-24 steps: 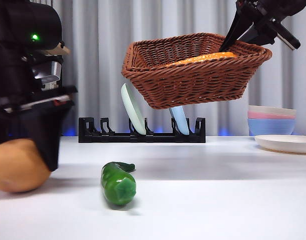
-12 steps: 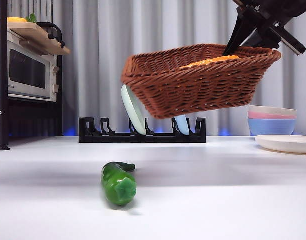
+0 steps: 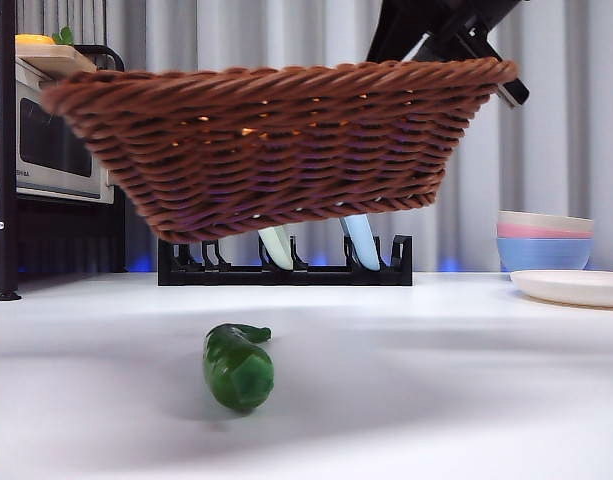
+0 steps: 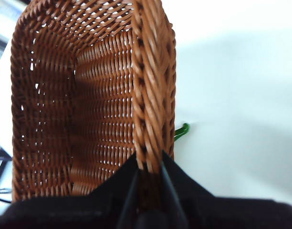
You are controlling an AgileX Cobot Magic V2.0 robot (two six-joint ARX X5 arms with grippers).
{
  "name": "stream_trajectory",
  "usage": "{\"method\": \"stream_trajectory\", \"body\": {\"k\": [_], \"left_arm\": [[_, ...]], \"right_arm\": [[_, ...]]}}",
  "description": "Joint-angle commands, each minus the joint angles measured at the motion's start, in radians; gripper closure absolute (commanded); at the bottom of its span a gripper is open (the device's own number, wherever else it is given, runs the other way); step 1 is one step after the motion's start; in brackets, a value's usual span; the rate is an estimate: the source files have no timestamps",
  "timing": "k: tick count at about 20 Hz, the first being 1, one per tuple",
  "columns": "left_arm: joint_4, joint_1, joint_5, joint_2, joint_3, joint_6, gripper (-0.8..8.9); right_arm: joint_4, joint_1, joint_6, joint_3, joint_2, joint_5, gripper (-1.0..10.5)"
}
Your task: Pick up the basket,pick up the corn from the table,pick up the potato from the table,pick up the cucumber from the table,put all items into the basket
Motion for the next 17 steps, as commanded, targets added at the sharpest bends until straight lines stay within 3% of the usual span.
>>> {"method": "stream_trajectory", "body": {"k": [1, 8, 9, 11, 12, 17], "left_arm": [[-0.055, -0.026, -0.004, 0.035, -0.007, 0.035, 8.21], [-0.102, -0.088, -0.085, 0.172, -0.007, 0.056, 8.1], [-0.105, -0.09, -0.085, 0.187, -0.007, 0.044, 7.38], [-0.106, -0.096, -0.086, 0.2, -0.007, 0.038, 3.71], [-0.105, -0.1, -0.086, 0.2, -0.007, 0.034, 2.95], [-0.102, -0.111, -0.081, 0.187, -0.006, -0.009, 2.97]], "right_arm": [[0.023, 0.018, 0.019, 0.0, -0.007, -0.008, 9.6], [0.026, 0.026, 0.014, 0.0, -0.007, -0.009, 9.6], [0.029, 0.025, 0.014, 0.0, -0.007, -0.009, 9.6], [0.03, 0.025, 0.006, 0.0, -0.007, -0.009, 9.6], [0.03, 0.024, 0.005, 0.0, -0.007, -0.009, 9.6], [0.062, 0.011, 0.001, 0.0, -0.007, -0.007, 9.6]]}}
